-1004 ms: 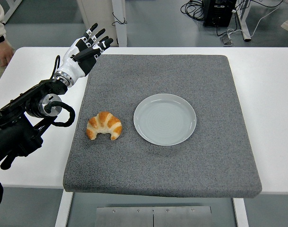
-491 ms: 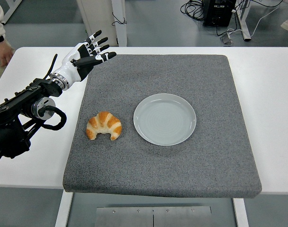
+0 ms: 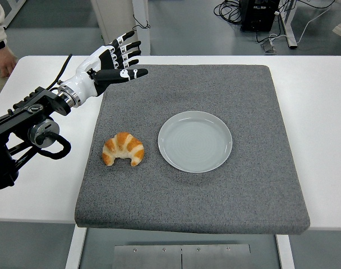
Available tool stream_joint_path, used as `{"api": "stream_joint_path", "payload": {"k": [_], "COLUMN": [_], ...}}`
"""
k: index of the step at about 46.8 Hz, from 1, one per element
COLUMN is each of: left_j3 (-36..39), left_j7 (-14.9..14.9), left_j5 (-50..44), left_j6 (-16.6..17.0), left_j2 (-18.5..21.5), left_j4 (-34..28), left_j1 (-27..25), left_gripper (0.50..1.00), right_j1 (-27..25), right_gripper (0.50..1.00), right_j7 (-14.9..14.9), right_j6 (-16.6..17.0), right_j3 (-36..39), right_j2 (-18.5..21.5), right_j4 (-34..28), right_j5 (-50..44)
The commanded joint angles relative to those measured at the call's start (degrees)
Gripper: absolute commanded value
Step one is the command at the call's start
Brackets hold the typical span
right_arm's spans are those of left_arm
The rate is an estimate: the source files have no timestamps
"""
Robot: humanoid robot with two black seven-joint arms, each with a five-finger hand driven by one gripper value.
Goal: Place the bread on the plate
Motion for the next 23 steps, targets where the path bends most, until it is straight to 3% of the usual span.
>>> {"api": "stream_joint_path", "payload": {"k": [1,10,23], "left_j3": [0.7,4.2,6.4], "left_j7": [0.0,1.0,5.3], "left_j5": [2.2,11.1,26.1], "left_j6": [0.9,2.8,3.5], "left_j2": [1.4,6.5,11.1], "left_j4": [-2.3,-9.7,-14.4], "left_j1": [0.5,0.6,0.8], "left_gripper": [0.972,0.972,0.972], "right_j1": [0.0,0.0,0.0], "right_gripper": [1.0,1.0,1.0], "right_j7": [0.0,0.0,0.0], "right_j6": [0.0,0.0,0.0], "right_j3": [0.0,0.0,0.0], "right_j2": [0.0,0.0,0.0], "right_j4": [0.0,0.0,0.0], "right_j5": [0.0,0.0,0.0]}}
